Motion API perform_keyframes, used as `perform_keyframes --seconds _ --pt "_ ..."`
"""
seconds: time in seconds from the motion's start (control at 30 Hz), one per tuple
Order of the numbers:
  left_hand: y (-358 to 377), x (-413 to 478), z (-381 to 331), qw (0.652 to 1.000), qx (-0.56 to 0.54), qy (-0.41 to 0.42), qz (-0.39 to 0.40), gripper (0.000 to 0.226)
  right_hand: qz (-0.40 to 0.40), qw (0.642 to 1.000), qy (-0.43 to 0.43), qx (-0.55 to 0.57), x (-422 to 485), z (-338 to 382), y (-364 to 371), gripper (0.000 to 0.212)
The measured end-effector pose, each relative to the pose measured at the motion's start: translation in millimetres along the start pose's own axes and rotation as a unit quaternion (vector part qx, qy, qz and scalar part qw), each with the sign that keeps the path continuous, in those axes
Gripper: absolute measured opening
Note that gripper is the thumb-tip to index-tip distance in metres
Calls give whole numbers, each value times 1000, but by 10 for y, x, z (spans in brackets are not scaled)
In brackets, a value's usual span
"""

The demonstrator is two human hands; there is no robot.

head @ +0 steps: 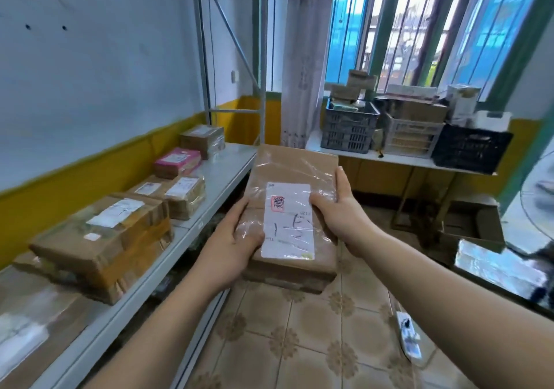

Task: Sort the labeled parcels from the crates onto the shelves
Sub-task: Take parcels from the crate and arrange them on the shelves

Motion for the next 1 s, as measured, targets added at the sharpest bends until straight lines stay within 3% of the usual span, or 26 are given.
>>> perform_keyframes --seconds 0.27,0.53,1.0 --pt "749 1269 55 999 29 16 19 68 -12 1000 10 -4 1444 -194 -76 84" --pt "1267 2579 162 998 54 -12 2 66 28 999 -28 2 2971 -117 97 83" --pt "825 4926 1373 991 87 -86 -56 64 123 992 -4 -41 5258 -147 2085 87"
Point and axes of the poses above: each hand's wrist, its own x-axis towards the middle knuckle, its own y-axis out of the palm, z = x × y, the point moved 9 cm from there along x, towards the middle knuckle, and after that the axes turned 9 degrees about -z, right-handed, at the moved point
